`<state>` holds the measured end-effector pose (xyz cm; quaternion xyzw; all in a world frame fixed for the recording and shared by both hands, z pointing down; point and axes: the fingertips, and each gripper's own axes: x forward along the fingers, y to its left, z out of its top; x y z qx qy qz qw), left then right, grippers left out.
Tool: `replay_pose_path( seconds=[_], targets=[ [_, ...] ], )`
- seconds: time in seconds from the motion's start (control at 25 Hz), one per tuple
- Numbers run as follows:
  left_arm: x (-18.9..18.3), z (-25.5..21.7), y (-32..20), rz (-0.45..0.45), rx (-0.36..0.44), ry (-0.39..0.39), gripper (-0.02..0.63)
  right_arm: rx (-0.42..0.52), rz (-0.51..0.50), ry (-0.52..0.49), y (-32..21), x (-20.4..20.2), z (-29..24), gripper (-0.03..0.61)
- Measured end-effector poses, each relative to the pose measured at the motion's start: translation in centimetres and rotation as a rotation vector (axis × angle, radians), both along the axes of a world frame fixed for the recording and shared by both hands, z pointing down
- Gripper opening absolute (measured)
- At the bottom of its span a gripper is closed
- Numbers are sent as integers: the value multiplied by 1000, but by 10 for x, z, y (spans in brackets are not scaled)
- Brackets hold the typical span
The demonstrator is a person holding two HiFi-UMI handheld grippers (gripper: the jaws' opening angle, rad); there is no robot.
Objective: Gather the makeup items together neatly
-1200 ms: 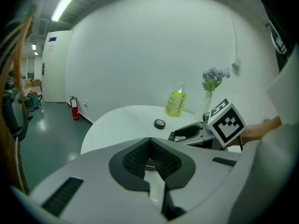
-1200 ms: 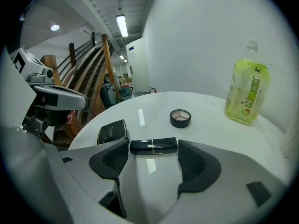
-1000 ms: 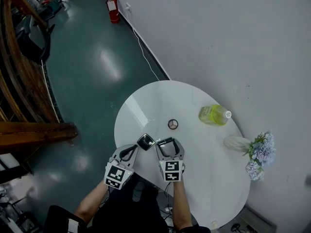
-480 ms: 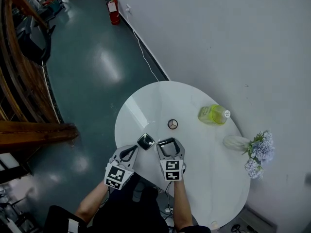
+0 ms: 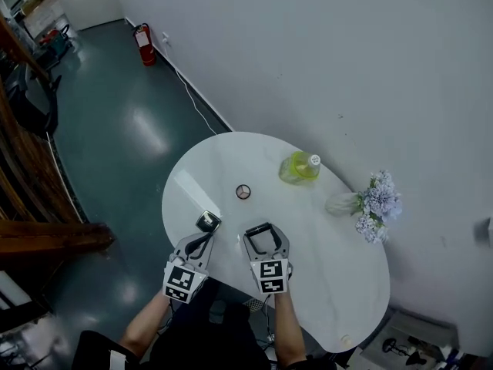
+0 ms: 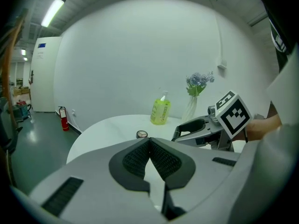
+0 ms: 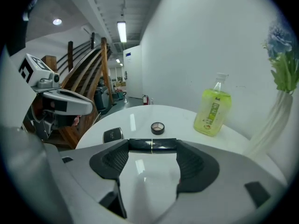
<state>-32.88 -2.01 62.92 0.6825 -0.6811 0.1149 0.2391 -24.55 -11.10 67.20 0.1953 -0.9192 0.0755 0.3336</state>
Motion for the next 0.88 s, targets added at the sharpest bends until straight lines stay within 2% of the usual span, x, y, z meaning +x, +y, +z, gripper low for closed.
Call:
replay_pose_path(
  seconds=[0.44,0.88],
  targets=[
    [109,-30,-16,204,65,-17,17,55,199,7,6,135,-37,311],
    [245,-42,-30,456,96,-5,17,41,508,27,28,298,-47,311]
  ],
)
